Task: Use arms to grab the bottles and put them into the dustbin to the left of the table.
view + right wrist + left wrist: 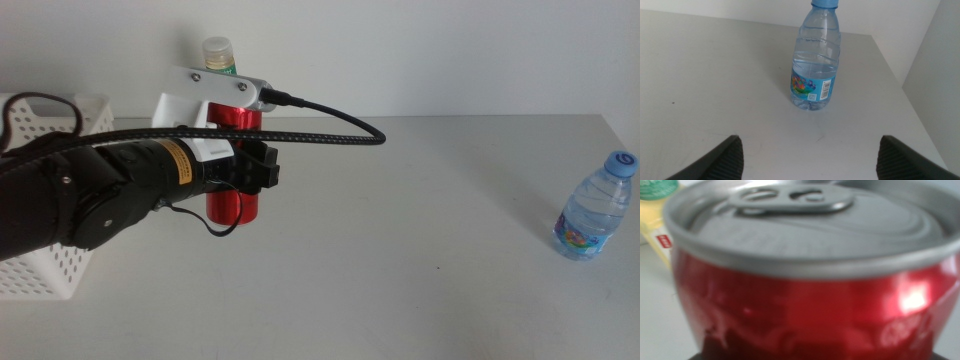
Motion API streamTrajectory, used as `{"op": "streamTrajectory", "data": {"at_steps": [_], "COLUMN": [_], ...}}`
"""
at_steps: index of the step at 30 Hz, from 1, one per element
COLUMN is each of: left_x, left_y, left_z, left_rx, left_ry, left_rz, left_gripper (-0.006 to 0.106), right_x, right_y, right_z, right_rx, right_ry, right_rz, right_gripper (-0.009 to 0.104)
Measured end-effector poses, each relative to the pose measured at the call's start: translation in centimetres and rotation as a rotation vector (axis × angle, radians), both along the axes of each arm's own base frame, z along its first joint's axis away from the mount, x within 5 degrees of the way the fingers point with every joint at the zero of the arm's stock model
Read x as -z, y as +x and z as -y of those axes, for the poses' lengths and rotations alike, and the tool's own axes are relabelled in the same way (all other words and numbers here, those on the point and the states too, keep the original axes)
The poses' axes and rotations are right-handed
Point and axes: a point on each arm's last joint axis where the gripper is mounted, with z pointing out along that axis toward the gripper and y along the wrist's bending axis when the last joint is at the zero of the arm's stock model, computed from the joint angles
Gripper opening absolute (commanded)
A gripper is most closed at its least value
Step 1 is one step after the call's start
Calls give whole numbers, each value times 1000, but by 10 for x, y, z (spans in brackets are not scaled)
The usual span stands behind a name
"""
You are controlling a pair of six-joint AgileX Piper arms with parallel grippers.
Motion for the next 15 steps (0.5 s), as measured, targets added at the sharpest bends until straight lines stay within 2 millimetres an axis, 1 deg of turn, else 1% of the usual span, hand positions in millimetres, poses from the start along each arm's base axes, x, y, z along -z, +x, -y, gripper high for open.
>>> {"op": "streamTrajectory", "data": {"at_steps": [3, 7, 11, 15], "left_x": [-14, -28, -44, -69], "left_y": [-8, -15, -12, -8], "left_z": [-5, -14, -32, -47], "left_rx": [-15, -62, -172, -230], "left_ry": [0, -14, 14, 77], "left_rz": [15, -3, -86, -192], "left_gripper": [-2, -2, -2, -2], "right_x": [0, 0, 0, 0], "right_y": [0, 0, 0, 0], "right_z": [0, 0, 0, 0], "right_rx": [0, 0, 0, 0], "right_ry": [0, 0, 0, 0], "right_rz": [0, 0, 0, 0], "right_gripper": [68, 68, 68, 68]}}
